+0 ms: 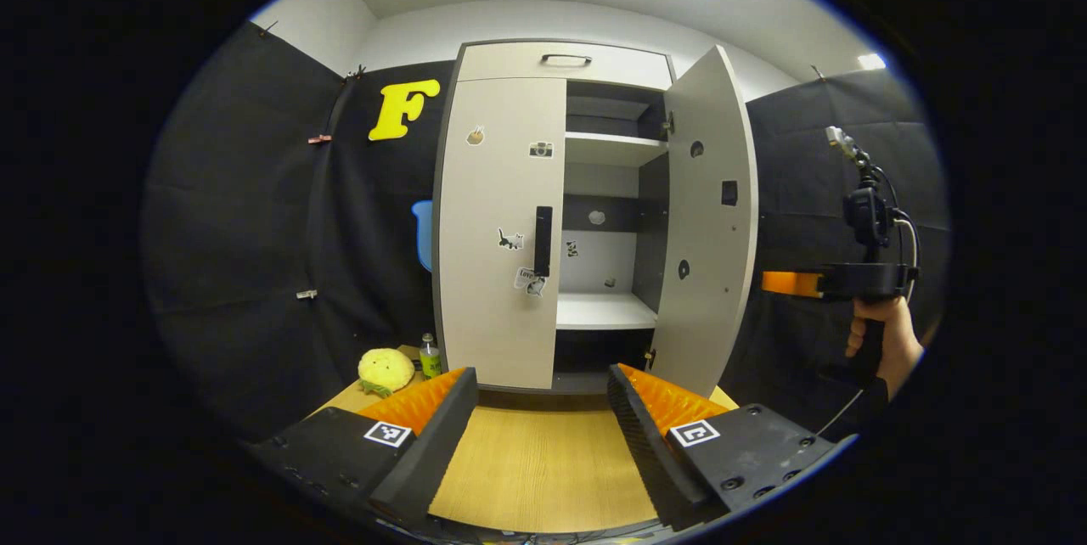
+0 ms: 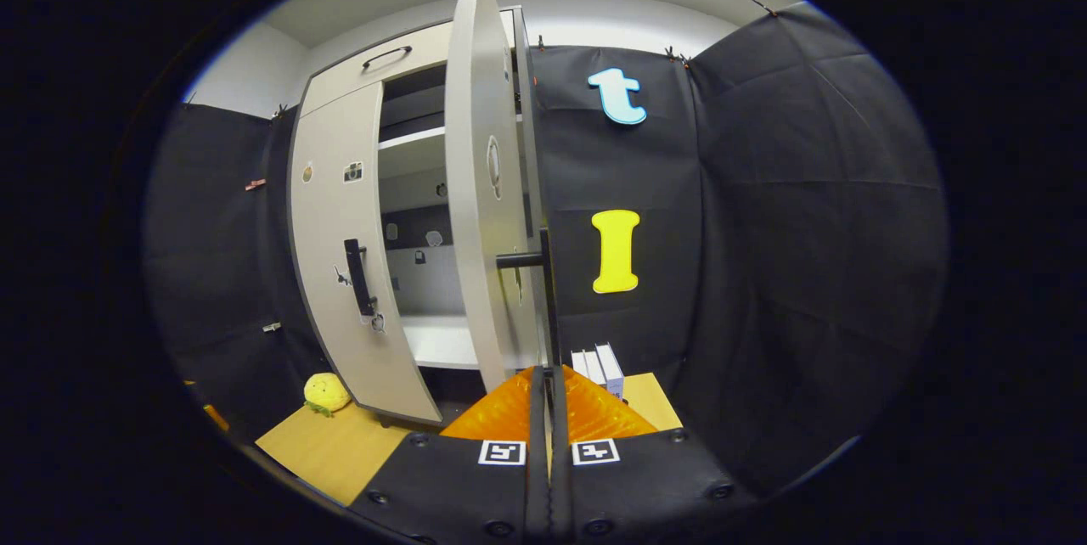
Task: Open the right door of the double-door shoe cabinet with the right hand, and open the left door with the left hand.
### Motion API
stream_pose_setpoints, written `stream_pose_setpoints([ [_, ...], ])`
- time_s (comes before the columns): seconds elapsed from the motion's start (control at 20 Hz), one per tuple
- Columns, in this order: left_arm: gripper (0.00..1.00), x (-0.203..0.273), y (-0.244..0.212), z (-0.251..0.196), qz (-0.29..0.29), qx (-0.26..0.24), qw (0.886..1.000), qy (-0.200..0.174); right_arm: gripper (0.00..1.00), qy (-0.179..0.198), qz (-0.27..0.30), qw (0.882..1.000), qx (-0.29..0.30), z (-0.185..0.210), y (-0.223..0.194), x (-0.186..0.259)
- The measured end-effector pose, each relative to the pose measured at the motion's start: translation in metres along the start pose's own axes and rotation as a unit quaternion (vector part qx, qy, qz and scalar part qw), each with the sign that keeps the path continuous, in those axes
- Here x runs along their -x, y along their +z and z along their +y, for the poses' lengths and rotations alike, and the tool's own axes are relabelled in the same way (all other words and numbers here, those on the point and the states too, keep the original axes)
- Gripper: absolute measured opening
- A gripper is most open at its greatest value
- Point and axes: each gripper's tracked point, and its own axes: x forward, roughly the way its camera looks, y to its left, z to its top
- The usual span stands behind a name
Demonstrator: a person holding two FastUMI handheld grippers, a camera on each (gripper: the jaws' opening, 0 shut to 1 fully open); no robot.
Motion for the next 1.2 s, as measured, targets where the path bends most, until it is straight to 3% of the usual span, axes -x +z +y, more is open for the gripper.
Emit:
stream_pose_setpoints([
  [0.05,0.95,-0.010,0.000,0.002,0.000,0.002,1.000,-0.004,0.10,-0.002,-0.005,1.000,0.004,0.004,0.002,0.006],
  [0.1,0.95,-0.020,0.001,0.004,0.000,0.005,1.000,-0.011,0.05,-0.004,-0.009,1.000,0.007,0.007,0.001,0.010],
  [0.4,0.95,-0.089,0.009,0.037,-0.001,0.001,1.000,-0.031,0.05,-0.022,-0.029,0.999,0.003,0.038,-0.009,0.029],
  [0.45,0.95,-0.101,0.010,0.043,-0.002,0.000,0.999,-0.035,0.10,-0.025,-0.037,0.999,-0.001,0.045,-0.010,0.027],
  [0.5,0.95,-0.111,0.012,0.048,-0.004,-0.001,0.999,-0.041,0.05,-0.034,-0.042,0.999,-0.005,0.050,-0.011,0.026],
  [0.6,0.95,-0.132,0.017,0.059,-0.007,-0.005,0.999,-0.049,0.06,-0.045,-0.055,0.997,-0.012,0.064,-0.012,0.028],
  [0.7,0.95,-0.150,0.023,0.067,-0.011,-0.010,0.998,-0.057,0.23,-0.059,-0.064,0.996,-0.020,0.074,-0.017,0.028],
  [0.95,0.95,-0.201,0.043,0.069,-0.025,-0.016,0.997,-0.064,0.80,-0.049,-0.033,0.998,-0.011,0.101,-0.049,0.015],
  [1.05,0.95,-0.226,0.051,0.063,-0.026,-0.018,0.997,-0.066,0.99,-0.051,-0.025,0.998,0.000,0.102,-0.059,0.010],
  [1.2,0.95,-0.266,0.065,0.055,-0.024,-0.017,0.998,-0.057,0.99,-0.043,-0.013,0.999,-0.006,0.104,-0.070,-0.003],
])
